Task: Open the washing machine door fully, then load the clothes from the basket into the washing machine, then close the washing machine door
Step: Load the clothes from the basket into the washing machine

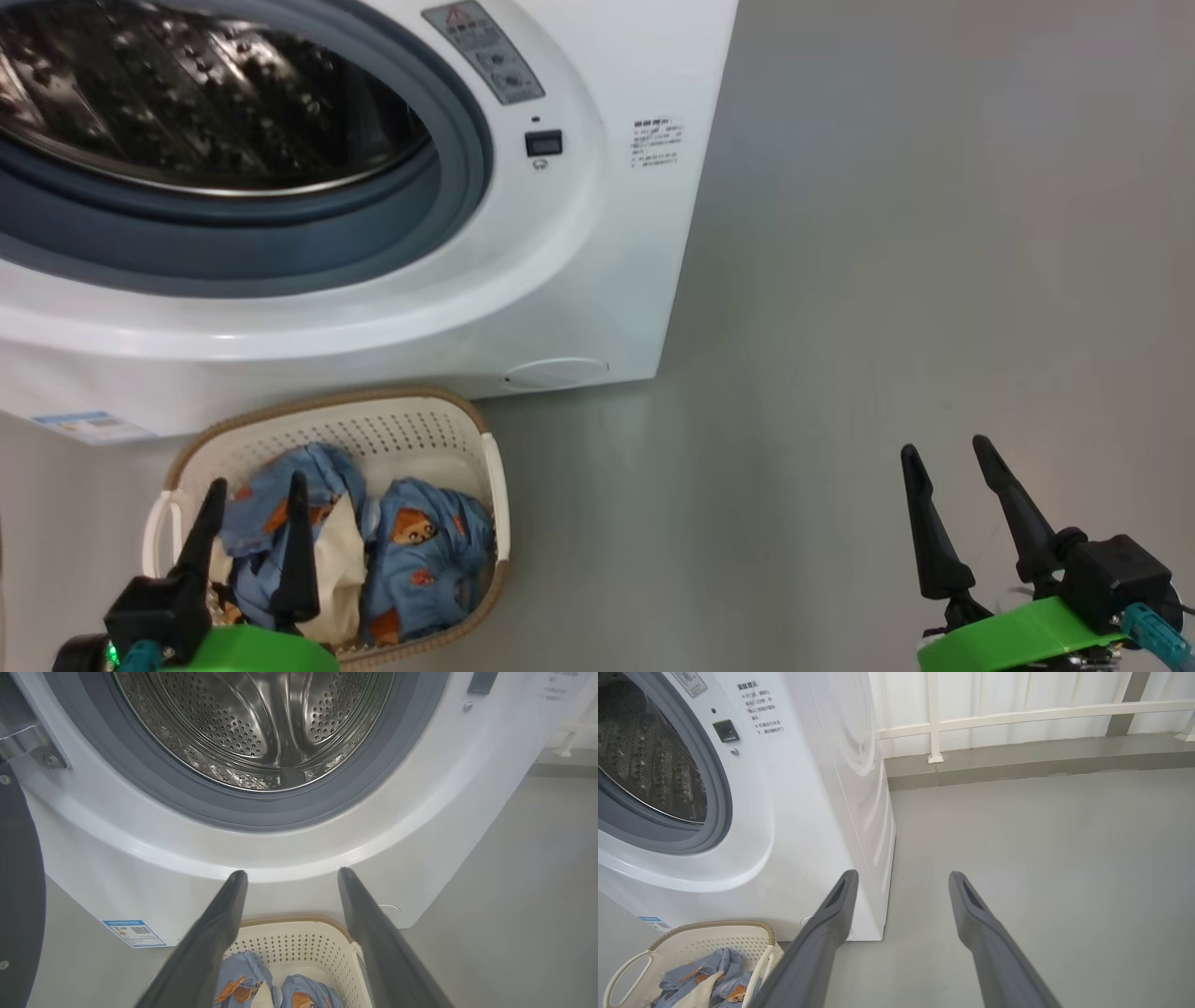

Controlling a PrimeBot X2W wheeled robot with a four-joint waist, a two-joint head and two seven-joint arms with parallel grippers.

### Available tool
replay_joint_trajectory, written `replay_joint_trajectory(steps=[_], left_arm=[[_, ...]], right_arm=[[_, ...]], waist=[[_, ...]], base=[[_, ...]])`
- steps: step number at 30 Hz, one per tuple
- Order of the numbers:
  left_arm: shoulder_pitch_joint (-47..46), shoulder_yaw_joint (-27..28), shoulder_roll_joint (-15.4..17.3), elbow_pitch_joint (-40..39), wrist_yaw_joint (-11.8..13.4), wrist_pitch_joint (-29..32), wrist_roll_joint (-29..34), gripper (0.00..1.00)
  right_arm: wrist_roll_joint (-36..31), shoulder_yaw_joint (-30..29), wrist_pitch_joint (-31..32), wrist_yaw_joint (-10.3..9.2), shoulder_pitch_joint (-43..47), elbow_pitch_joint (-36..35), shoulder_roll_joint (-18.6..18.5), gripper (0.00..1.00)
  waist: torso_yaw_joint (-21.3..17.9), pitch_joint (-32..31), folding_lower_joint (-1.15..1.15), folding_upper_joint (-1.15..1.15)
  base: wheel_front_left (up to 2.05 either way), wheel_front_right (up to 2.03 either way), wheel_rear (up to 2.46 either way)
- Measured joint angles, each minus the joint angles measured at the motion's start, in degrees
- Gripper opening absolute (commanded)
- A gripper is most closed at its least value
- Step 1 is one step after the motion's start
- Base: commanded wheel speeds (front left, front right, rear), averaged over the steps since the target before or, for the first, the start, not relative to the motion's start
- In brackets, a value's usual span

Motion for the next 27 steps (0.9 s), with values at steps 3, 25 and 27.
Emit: replay_joint_trajectory(steps=[3,25,27], left_arm=[[-1.34,0.63,-0.19,1.32,-0.32,-0.13,-0.23,1.0],[-19.68,5.73,-0.05,15.9,-3.11,-0.16,-1.22,1.0],[-20.87,6.26,0.11,17.39,-3.54,-0.16,-1.21,1.0]], right_arm=[[0.0,0.33,-0.22,0.0,-1.0,0.15,0.0,1.0],[-0.09,1.43,-0.79,0.0,-8.33,-0.52,-0.21,1.0],[-0.09,1.49,-0.8,0.0,-8.95,-0.55,-0.23,1.0]], waist=[[-0.14,2.0,0.0,0.0],[-0.37,17.93,0.0,0.0],[-0.4,19.16,0.0,0.0]], base=[[0.0,0.0,0.0],[0.0,0.0,0.0],[0.0,0.0,0.0]])
